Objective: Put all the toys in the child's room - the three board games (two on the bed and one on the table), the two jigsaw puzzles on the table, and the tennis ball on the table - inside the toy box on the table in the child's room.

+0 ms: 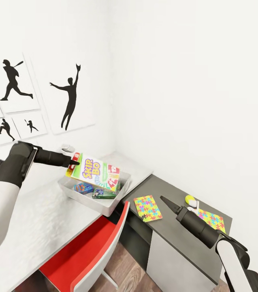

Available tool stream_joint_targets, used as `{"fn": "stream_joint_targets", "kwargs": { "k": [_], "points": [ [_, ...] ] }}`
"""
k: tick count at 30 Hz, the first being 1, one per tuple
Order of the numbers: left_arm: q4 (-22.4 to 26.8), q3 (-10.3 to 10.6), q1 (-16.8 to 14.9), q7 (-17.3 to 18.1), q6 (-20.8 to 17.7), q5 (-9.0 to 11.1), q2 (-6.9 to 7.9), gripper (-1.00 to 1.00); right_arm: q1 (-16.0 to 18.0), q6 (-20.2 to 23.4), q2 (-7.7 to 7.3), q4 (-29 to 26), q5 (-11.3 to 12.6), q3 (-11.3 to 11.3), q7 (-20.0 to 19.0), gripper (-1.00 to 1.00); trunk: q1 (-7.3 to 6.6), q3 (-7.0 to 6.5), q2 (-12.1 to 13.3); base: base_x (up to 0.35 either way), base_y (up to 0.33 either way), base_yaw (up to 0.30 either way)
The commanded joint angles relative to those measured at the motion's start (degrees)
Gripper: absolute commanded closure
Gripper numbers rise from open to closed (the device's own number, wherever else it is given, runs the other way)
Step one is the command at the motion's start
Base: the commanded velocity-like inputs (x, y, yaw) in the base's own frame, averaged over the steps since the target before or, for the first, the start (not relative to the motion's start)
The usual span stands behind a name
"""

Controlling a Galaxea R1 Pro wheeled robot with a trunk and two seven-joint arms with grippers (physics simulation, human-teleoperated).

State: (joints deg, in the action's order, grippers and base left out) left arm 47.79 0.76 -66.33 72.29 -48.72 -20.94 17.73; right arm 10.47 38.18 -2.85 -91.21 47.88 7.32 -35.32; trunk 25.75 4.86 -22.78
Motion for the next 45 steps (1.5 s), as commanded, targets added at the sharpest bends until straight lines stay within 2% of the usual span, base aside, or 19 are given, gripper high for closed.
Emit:
{"fn": "stream_joint_targets", "kwargs": {
  "k": [1, 4, 8, 11, 16, 19, 24, 34, 39, 45],
  "points": [
    [0.0, 0.0, -0.2, 0.5, -0.6, -0.7, -0.01, 1.0, 0.1, 0.4, 0.01, 0.0, 0.3, 0.1, 0.0, -1.0, 0.04, 0.13, -0.1, 0.0, 0.0, 0.0],
    [-0.1, 0.0, -0.6, 0.3, -0.4, -2.3, -0.04, 1.0, 0.0, 0.4, -0.01, 0.0, 0.3, 0.1, 0.0, -1.0, 0.04, 0.13, -0.1, 0.0, 0.0, 0.0],
    [-0.1, 0.1, -1.2, 0.1, -0.3, -2.8, -0.08, 1.0, 0.1, -0.1, -0.03, 0.0, 0.3, 0.1, 0.0, -1.0, 0.04, 0.13, -0.1, 0.0, 0.0, 0.0],
    [-0.1, 0.1, -1.5, -2.2, 0.5, -3.3, -0.29, 1.0, 0.1, -1.6, -0.05, 0.0, 0.3, 0.0, 0.0, -1.0, 0.04, 0.13, -0.1, 0.0, 0.0, 0.0],
    [-0.6, 0.2, -1.6, -7.7, 2.0, -3.7, -1.85, 1.0, 0.0, -2.1, -0.1, 0.0, 0.4, 0.0, 0.0, -1.0, 0.04, 0.13, -0.1, 0.0, 0.0, 0.0],
    [-1.3, 0.2, -1.6, -8.8, 3.1, -3.8, -2.51, 1.0, 0.0, -2.2, -0.47, 0.0, 0.4, 0.0, 0.0, -1.0, 0.04, 0.13, -0.1, 0.0, 0.0, 0.0],
    [-3.2, 0.3, -1.6, -9.7, 5.1, -3.9, -3.59, 1.0, 0.1, -2.2, -0.79, 0.0, 0.4, 0.0, 0.0, -1.0, 0.04, 0.13, -0.1, 0.0, 0.0, 0.0],
    [-3.8, 0.4, -1.6, -10.0, 7.1, -4.0, -3.84, 1.0, 0.1, -2.2, -0.84, 0.0, 0.4, 0.1, 0.6, -1.0, 0.04, 0.13, -0.1, 0.0, 0.0, 0.0],
    [-3.8, 0.6, -1.6, -10.0, 7.4, -7.3, -3.84, 1.0, 0.1, -2.2, -0.84, 0.0, 0.4, 0.1, 0.6, -1.0, 0.04, 0.13, -0.1, 0.0, 0.0, 0.0],
    [-3.8, 0.6, -1.6, -10.0, 7.4, -8.2, -3.84, 1.0, 0.1, -2.2, -0.84, 0.0, 0.4, 0.1, 0.7, -1.0, 0.04, 0.13, -0.1, 0.0, 0.0, 0.0]
  ]
}}
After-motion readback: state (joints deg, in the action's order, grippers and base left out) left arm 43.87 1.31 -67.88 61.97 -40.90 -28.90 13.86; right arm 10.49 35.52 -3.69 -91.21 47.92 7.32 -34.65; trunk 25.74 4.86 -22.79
